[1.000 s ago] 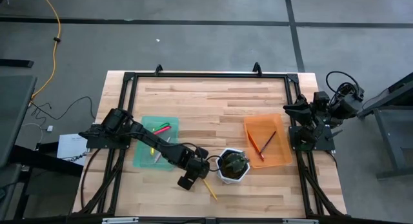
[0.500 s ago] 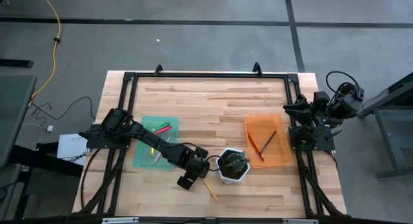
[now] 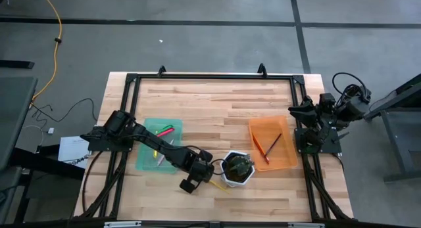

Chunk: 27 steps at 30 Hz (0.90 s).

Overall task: Sort pens & pencils
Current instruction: Put the yellow pencil into the orange bin

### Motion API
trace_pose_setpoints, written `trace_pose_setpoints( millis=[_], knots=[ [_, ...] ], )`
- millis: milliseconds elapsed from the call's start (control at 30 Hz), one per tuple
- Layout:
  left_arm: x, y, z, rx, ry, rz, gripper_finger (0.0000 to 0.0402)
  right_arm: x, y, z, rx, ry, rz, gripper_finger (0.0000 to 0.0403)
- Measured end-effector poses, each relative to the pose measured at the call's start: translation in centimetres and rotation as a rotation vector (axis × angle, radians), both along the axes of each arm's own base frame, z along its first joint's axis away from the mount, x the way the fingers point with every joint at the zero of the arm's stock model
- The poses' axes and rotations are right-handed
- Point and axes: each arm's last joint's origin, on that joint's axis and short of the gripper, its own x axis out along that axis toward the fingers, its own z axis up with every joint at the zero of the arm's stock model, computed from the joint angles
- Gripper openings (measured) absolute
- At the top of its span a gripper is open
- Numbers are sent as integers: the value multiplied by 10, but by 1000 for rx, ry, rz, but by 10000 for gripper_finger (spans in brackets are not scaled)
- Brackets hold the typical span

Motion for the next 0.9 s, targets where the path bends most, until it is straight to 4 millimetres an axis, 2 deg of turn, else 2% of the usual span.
trace_pose_setpoints(
  millis=[133,333,500,900],
  knots=[
    [1,1,4,22,26,-34,24,0,0,0,0,1,0,103],
    [-7,2,6,44,98,-51,5,0,0,0,-2,2,0,103],
    [-11,3,8,53,125,-49,8,0,0,-1,-4,5,1,103],
    [-12,37,12,112,187,140,14,0,0,-1,-2,11,3,103]
  ],
)
